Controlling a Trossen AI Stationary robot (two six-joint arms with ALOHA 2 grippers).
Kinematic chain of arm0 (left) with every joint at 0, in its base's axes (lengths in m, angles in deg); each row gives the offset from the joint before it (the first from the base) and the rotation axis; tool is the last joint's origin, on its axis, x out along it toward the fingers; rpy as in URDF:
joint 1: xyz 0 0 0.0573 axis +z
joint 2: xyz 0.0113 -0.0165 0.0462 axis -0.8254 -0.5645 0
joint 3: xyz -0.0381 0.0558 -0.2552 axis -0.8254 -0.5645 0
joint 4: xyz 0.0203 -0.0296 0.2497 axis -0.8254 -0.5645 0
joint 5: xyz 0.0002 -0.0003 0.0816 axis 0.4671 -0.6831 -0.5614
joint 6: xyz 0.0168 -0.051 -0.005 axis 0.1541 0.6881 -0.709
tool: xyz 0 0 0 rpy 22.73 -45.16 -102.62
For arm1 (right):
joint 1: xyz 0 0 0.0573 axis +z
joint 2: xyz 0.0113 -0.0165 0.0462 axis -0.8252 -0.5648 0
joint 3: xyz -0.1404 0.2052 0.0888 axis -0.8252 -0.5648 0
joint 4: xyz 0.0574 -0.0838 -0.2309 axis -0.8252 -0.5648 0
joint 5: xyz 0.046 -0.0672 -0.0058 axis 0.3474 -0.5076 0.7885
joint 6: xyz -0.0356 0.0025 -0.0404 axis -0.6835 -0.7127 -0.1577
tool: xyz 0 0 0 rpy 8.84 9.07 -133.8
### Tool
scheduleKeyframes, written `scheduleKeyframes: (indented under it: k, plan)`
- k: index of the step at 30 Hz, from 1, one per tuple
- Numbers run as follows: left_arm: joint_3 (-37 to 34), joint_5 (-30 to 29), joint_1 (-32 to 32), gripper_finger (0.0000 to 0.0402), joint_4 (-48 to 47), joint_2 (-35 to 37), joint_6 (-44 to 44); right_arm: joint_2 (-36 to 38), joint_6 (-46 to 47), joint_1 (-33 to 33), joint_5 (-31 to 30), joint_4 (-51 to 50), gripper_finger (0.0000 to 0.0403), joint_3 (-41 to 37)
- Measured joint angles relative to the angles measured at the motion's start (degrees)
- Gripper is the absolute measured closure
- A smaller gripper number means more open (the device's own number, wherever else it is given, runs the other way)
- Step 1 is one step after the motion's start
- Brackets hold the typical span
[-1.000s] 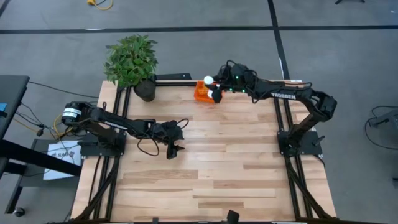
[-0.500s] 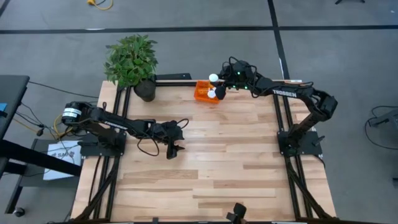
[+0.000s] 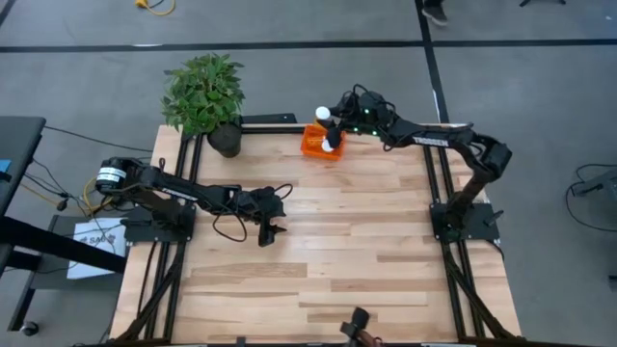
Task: Pick and place pill bottles into a basket
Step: Put the orange medicine bottle into the orange bin
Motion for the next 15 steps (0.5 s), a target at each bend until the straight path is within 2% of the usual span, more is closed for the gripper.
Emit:
scheduleKeyframes:
  k: [6, 15]
  plan:
    - [0.00, 0.02, 0.00, 0.0168, -0.11, 0.00, 0.07, -4.78, 0.04, 1.36, 0.44, -0.57, 0.0201, 2.89]
    - [0.00, -0.01, 0.00, 0.0168, -0.17, 0.00, 0.03, -9.95, 1.54, 3.29, 0.38, -1.87, 0.0205, 3.12]
